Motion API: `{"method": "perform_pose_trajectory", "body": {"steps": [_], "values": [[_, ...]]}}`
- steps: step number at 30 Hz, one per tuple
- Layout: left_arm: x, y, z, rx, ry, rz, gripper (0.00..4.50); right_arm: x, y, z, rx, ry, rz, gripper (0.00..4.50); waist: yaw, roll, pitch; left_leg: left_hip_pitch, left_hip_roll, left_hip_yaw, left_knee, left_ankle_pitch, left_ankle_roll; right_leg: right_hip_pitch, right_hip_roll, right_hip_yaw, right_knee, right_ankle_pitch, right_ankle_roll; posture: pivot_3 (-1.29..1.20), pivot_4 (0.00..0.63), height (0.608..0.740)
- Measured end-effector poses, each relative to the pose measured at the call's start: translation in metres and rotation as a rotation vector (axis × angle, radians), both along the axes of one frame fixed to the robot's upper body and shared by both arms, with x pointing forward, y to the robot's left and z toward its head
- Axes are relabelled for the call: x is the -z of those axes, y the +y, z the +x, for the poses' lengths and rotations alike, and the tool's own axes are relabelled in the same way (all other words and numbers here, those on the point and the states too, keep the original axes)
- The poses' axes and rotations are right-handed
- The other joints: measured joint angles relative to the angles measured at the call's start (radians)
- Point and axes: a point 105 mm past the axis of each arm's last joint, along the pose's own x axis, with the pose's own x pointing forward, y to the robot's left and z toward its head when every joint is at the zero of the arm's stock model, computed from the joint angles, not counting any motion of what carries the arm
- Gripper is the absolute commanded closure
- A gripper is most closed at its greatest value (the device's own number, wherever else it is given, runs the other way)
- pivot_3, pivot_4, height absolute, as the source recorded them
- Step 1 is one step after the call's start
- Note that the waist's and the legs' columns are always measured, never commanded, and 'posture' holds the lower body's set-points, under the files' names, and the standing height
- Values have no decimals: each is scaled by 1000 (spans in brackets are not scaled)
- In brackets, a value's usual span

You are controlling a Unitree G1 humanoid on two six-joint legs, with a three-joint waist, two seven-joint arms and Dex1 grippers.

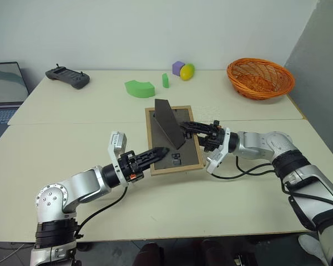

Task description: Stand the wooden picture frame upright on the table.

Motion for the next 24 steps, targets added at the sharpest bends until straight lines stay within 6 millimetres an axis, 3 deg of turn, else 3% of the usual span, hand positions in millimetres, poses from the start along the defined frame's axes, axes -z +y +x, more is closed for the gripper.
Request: {"method": "perform_pose_trajectory", "body": {"steps": [4, 5, 12, 15, 18, 20, 24], "values": [[1, -2, -1, 11, 6, -7, 3202, -1, -2, 1, -1, -7, -10, 3007, 0, 0, 0, 0, 0, 0, 0, 0, 0, 0, 0, 0, 0, 0, 0, 0, 150, 740], [1, -2, -1, 14, 6, -2, 2509, 0, -2, 0, -3, -6, -11, 3008, 0, 0, 0, 0, 0, 0, 0, 0, 0, 0, 0, 0, 0, 0, 0, 0, 150, 740], [-4, 13, -1, -3, -24, 80, 1252, -2, -22, 7, 53, 38, -16, 3180, 0, 0, 0, 0, 0, 0, 0, 0, 0, 0, 0, 0, 0, 0, 0, 0, 150, 740], [-20, 38, 19, -112, -43, 88, 658, -1, -27, 9, 72, 134, -5, 3180, -5, -1, 0, 0, 1, -1, 0, 0, 0, 1, 0, -1, 0, 0, 0, 0, 150, 740], [-48, 67, 31, -247, -143, 106, 69, 1, -28, 21, 145, 327, 22, 3180, -18, -2, 1, 1, 1, -1, 0, 0, 1, 2, 0, -2, -2, 0, 0, 0, 150, 740], [-54, 77, 34, -304, -225, 227, 32, 3, -21, 29, 185, 524, 74, 3180, -24, -2, 1, 1, 2, -2, 0, 0, 1, 4, 0, -2, -3, 0, 0, 0, 150, 740], [-53, 68, 35, -318, -448, 557, 32, 7, -6, 34, 148, 1074, 136, 3180, -21, 0, 2, 0, 2, -3, -1, -1, 1, 3, 0, -4, -4, 0, 0, 0, 150, 740]]}}
